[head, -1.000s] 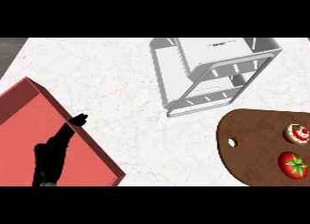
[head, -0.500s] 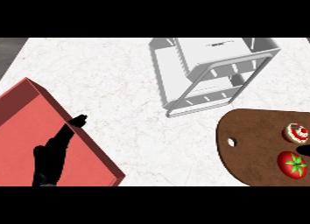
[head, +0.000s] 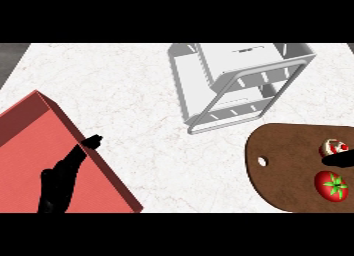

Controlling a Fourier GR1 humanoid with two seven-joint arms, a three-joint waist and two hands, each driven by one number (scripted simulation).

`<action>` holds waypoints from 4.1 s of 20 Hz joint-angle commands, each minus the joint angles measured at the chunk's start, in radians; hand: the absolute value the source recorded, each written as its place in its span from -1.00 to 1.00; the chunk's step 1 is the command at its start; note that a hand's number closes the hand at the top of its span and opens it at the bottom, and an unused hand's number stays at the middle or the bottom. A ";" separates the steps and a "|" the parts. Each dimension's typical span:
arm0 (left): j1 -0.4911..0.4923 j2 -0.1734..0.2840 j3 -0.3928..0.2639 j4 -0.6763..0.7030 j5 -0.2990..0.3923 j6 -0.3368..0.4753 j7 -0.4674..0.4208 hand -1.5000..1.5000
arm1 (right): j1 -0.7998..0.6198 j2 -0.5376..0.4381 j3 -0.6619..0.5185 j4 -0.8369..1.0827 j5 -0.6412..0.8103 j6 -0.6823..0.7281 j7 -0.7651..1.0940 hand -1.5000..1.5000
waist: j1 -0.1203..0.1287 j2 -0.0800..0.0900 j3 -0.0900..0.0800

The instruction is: Pick the cupcake from the cutting board and place it in the tiered basket

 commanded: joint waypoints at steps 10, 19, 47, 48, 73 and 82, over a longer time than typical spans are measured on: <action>-0.029 -0.063 -0.025 0.040 0.000 0.077 0.015 0.00 | -0.147 0.127 -0.010 0.153 0.040 0.121 0.239 -1.00 | -0.025 0.003 -0.017; -0.011 -0.067 -0.031 0.089 0.032 0.073 -0.041 0.00 | -0.153 0.152 -0.066 0.219 0.003 0.169 0.214 -1.00 | -0.040 0.002 -0.018; 0.052 -0.027 -0.046 -0.031 0.002 0.051 0.009 0.00 | -0.146 0.622 0.246 0.234 0.459 0.022 0.197 1.00 | -0.003 0.001 -0.021; 0.055 -0.019 -0.046 -0.021 0.003 0.041 0.004 0.00 | -0.163 0.624 0.281 0.221 0.488 0.035 0.236 1.00 | -0.003 0.001 -0.021; 0.085 0.001 -0.013 -0.048 0.019 0.068 0.037 0.00 | -0.466 0.634 0.287 -0.186 1.126 0.176 0.239 1.00 | -0.051 -0.022 -0.026; 0.056 -0.016 -0.035 -0.023 0.012 0.053 0.025 0.00 | -0.673 0.634 0.122 -0.145 1.179 0.299 0.239 1.00 | -0.017 -0.004 -0.023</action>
